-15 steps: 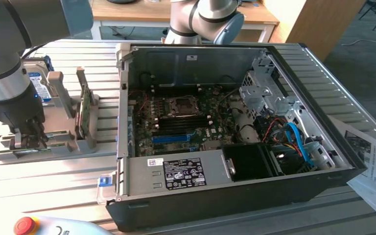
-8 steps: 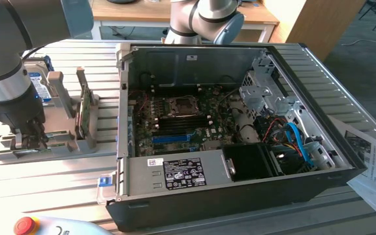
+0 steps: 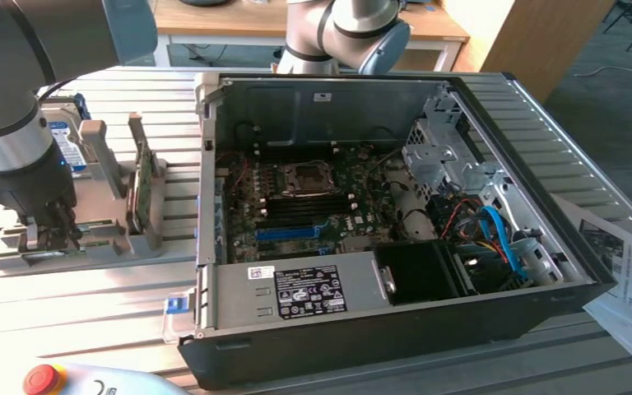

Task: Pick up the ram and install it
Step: 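Pick up the ram and move it above insertion slot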

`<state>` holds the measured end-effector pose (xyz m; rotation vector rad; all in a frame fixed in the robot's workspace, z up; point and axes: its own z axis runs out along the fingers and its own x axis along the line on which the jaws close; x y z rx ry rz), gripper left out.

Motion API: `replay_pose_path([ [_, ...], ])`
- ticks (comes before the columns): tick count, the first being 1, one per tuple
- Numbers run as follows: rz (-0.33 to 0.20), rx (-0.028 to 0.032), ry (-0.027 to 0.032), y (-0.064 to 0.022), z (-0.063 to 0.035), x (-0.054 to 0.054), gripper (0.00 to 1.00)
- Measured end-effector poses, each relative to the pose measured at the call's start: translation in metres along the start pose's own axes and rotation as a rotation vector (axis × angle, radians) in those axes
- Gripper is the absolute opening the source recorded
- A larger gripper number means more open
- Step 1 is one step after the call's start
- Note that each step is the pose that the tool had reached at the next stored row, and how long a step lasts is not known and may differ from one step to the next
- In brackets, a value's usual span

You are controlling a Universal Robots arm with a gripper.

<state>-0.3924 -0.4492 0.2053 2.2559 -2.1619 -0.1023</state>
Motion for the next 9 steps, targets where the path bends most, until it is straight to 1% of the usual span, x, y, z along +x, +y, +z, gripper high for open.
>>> replay_pose_path([
  [9,-0.001,0.0001,0.0001,0.0007,0.0007,-0.0004,0.24],
])
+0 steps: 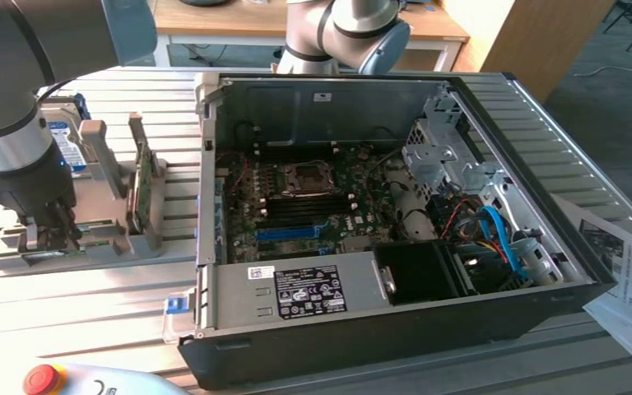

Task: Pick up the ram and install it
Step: 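Pick up the ram and move it above insertion slot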

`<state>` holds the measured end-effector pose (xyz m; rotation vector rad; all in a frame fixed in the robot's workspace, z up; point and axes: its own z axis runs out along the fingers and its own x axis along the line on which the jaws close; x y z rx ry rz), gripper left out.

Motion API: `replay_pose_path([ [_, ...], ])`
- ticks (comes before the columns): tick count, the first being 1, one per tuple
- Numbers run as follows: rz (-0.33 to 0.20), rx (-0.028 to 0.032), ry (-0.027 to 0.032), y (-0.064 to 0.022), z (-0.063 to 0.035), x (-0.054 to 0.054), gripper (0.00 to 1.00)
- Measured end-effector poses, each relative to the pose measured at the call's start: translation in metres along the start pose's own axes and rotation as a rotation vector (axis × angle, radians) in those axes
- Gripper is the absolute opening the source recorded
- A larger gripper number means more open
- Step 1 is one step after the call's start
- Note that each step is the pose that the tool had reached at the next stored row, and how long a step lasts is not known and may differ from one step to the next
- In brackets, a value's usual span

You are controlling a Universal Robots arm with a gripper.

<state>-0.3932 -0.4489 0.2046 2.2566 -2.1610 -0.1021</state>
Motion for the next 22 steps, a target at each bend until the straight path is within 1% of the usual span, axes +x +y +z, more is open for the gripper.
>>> replay_pose_path([
  [8,-0.012,-0.0007,0.0017,0.0002,0.002,-0.0008,0.24],
  [12,-0.013,-0.0006,0.0017,0.0004,0.0038,-0.0009,0.24],
  [22,-0.014,-0.0006,0.0017,0.001,0.004,-0.0009,0.24],
])
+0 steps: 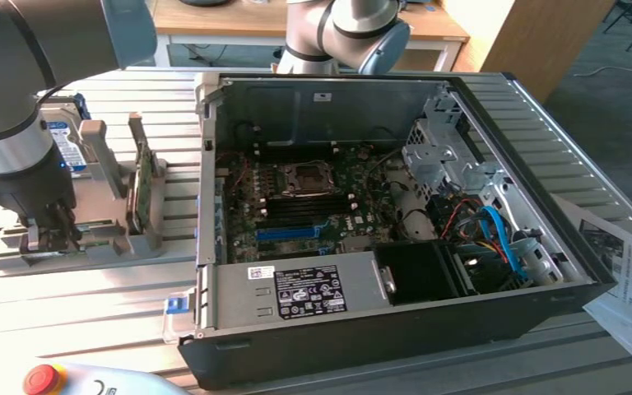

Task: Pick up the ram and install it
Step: 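Pick up the ram and move it above insertion slot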

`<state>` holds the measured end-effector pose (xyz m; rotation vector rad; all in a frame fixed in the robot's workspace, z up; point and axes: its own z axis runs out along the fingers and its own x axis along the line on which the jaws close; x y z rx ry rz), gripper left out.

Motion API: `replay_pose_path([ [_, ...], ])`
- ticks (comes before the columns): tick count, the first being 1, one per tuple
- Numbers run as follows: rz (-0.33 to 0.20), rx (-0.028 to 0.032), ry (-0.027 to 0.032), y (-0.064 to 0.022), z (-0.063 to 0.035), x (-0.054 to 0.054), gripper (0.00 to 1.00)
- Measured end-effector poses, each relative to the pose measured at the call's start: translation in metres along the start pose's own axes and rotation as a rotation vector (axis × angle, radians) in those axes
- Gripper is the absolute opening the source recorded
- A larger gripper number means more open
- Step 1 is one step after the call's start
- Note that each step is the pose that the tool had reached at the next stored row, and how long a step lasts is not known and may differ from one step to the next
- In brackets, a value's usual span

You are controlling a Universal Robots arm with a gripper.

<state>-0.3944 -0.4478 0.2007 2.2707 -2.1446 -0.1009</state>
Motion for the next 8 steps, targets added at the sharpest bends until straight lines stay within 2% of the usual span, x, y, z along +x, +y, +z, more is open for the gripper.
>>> replay_pose_path([
  [8,0.0,0.0001,0.0,0.0001,0.0,0.0016,0.24],
])
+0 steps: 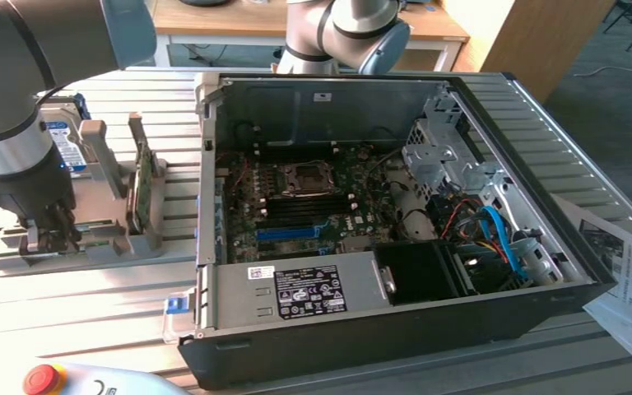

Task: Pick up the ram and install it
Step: 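Pick up the ram and move it above insertion slot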

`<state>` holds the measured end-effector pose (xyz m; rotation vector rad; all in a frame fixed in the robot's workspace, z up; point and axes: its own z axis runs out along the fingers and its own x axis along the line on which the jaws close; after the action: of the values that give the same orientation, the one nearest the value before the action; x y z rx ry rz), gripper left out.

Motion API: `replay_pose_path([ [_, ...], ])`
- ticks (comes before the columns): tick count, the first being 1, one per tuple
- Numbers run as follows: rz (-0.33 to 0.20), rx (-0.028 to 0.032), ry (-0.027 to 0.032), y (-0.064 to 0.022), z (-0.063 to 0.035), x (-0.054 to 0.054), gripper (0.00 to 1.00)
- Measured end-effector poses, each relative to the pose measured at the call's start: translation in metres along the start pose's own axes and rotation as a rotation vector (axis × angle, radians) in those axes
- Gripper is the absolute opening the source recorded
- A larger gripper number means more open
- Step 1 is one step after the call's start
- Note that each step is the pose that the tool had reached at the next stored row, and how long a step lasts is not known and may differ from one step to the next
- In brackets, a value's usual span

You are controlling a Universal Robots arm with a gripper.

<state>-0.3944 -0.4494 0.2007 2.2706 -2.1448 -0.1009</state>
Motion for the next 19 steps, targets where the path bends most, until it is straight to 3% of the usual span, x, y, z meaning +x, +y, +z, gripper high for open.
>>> replay_pose_path([
  [17,0.0,0.0,0.0,0.0,0.0,0.0,0.24],
  [19,0.0,0.0001,0.0003,0.0,0.0,0.0001,0.16],
])
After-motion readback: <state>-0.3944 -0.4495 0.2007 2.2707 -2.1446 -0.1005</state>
